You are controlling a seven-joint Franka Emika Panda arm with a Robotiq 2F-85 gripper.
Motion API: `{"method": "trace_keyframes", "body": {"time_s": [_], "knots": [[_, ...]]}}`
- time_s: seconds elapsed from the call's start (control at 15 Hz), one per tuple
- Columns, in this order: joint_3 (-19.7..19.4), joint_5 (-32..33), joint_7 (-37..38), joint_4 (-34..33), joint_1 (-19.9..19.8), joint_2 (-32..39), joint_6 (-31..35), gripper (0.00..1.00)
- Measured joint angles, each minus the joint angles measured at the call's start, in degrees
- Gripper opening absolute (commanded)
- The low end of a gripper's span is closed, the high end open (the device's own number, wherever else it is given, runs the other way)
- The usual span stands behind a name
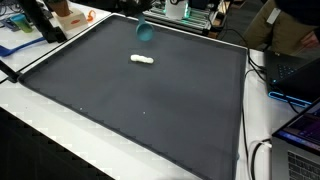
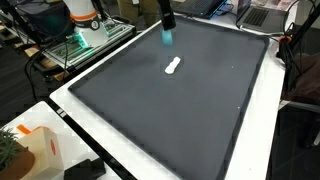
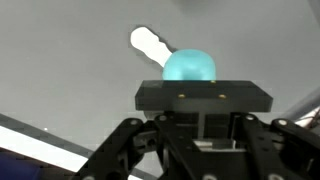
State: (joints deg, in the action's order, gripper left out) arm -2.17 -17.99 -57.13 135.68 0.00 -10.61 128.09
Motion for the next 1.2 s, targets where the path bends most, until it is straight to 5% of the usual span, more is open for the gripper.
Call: {"method": "trace_keyframes", "body": {"time_s": [0.07, 0.13, 0.33, 0.4, 0.87, 1.2], "knots": [[0.00, -3.08, -0.13, 2.21, 0.84, -3.27, -0.66, 0.23], [0.05, -6.14, -0.42, 4.13, 2.12, -5.98, -1.26, 0.48], [-0.20, -6.30, 0.16, 4.98, 3.28, -7.58, -1.28, 0.48], [-0.50, -6.27, 0.12, 4.73, 3.23, -7.03, -1.27, 0.23], [-1.29, -10.55, 6.22, 3.18, 3.78, -3.67, -3.15, 0.23], [-2.84, -10.73, 12.44, 1.90, 3.03, -4.32, -12.29, 0.23]]}}
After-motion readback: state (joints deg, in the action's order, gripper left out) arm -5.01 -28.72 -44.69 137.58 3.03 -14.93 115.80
